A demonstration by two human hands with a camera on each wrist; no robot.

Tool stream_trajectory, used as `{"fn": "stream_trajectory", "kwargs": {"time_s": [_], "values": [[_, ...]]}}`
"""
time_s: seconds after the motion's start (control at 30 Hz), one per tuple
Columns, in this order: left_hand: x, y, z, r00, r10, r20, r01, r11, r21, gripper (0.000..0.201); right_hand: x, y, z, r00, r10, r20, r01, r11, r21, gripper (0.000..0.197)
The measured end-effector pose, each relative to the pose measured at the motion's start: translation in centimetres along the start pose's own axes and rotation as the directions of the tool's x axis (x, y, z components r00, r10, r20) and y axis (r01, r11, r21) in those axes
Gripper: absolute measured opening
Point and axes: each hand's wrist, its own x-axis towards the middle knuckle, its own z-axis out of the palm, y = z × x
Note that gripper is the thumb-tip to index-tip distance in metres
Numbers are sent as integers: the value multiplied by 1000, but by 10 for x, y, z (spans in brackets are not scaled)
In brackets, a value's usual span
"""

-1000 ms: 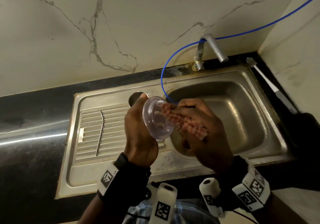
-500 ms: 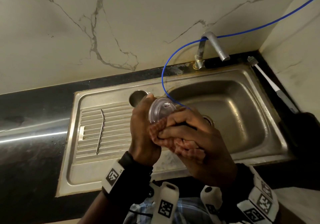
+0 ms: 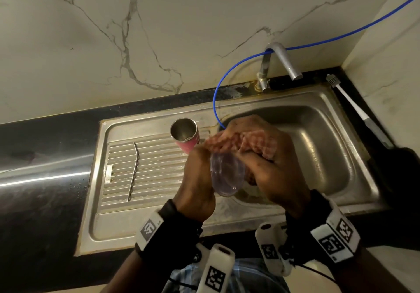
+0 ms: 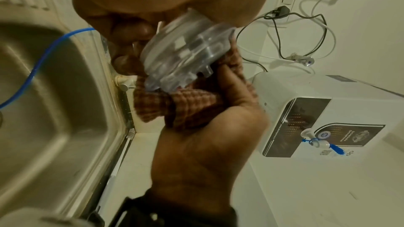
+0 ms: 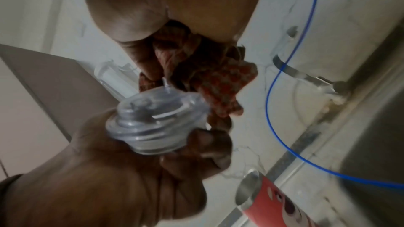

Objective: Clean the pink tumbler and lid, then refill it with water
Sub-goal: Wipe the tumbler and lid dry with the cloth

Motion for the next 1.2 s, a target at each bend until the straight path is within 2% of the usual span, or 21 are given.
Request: {"fn": "stream_trajectory", "kwargs": {"time_s": [0.03, 0.1, 0.17, 0.2, 0.27, 0.33, 0.43, 0.5, 0.53, 0.6, 0.63, 0.7, 0.8, 0.97, 1.1, 1.2], "values": [[2, -2, 0, 999, -33, -25, 32, 998, -49, 56, 0, -6, 1, 996, -52, 74, 54, 998, -27, 21], [1, -1, 0, 993, -98, -65, 84, 978, -192, 40, -1, -19, 5, 957, -182, 227, 215, 968, -132, 22], [1, 0, -1, 990, -135, -43, 118, 953, -278, 49, -3, -23, 5, 914, -269, 303, 337, 920, -199, 19], [2, 0, -1, 990, -135, -32, 123, 958, -258, 56, -3, -20, 0, 911, -277, 305, 345, 918, -198, 18], [1, -1, -2, 991, -123, -55, 109, 972, -207, 51, 1, -10, -10, 950, -215, 227, 253, 956, -151, 20], [0, -6, -4, 990, -70, -126, 51, 988, -147, 34, 4, -2, -15, 988, -97, 117, 107, 991, -80, 16], [1, -6, -9, 987, 29, -159, -44, 995, -91, 19, -3, 4, -15, 987, 154, -37, -149, 982, 118, 2], [1, 4, -7, 988, 39, -151, -62, 986, -153, 30, -15, 8, -12, 967, 227, -112, -208, 965, 159, 7], [1, 10, -5, 985, 26, -171, -62, 975, -212, 33, -22, 11, -12, 969, 210, -130, -199, 976, 88, 2], [5, 15, -7, 974, 24, -225, -84, 961, -263, 32, -35, 13, -8, 964, 233, -129, -236, 972, -10, 11], [8, 17, -8, 973, 21, -232, -87, 957, -276, 38, -39, 12, -4, 959, 260, -116, -259, 966, 23, 14], [10, 20, -8, 975, -26, -223, -49, 945, -323, 53, -44, 6, 4, 972, 216, -88, -213, 976, 47, 13], [13, 19, -7, 975, -112, -194, 23, 912, -410, 53, -46, -2, 14, 1000, -2, -21, 0, 996, -88, 14], [18, 6, -9, 953, -153, -263, 21, 895, -445, 43, -44, -4, 24, 995, -26, 94, 44, 980, -195, 29], [13, 2, -6, 966, -153, -210, 52, 906, -420, 65, -42, -6, 34, 992, -17, 127, 41, 980, -192, 28], [12, -4, -12, 965, -118, -235, 13, 913, -408, 63, -44, -3, 37, 991, 17, 133, 4, 989, -151, 30]]}}
